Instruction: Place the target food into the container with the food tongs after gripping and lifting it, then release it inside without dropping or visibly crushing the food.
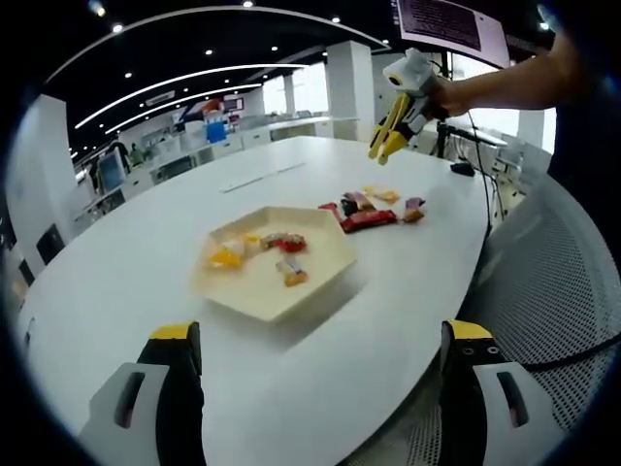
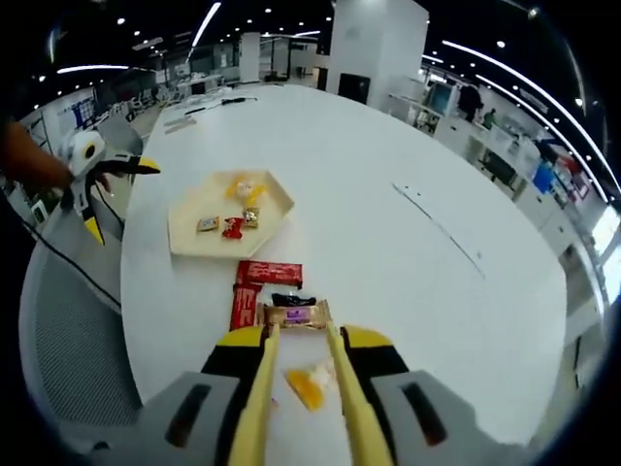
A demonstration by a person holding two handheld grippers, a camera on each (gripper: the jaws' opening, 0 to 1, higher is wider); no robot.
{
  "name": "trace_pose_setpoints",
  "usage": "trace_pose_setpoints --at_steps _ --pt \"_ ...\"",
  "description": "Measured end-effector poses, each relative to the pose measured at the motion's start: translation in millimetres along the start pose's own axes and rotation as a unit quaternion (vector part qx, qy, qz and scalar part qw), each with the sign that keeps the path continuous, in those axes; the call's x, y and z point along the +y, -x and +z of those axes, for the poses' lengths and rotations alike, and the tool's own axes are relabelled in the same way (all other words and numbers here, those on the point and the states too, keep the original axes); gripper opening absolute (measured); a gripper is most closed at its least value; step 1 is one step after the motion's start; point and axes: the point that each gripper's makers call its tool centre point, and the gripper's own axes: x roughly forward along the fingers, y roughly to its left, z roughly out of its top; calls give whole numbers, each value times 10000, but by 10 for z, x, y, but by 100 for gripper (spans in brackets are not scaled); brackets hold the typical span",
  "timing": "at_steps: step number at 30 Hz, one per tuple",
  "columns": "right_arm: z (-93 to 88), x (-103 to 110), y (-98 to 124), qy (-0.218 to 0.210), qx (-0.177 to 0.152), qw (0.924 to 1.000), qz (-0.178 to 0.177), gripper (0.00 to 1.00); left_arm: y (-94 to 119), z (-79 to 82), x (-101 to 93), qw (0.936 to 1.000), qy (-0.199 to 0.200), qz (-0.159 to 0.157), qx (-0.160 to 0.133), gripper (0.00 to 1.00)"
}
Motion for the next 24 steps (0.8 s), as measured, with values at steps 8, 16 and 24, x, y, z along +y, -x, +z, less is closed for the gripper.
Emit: trace_pose_setpoints --at_steps 8,16,24 --pt "-133 -49 59 -175 -1 9998 -94 28 -8 -15 -11 10000 -18 -27 27 99" --pt "-234 -79 96 -217 60 9997 -126 29 -12 -27 -17 10000 -19 -43 54 99" --pt "-314 -123 29 -415 106 9987 -276 29 -16 -36 -17 10000 -6 -51 75 99"
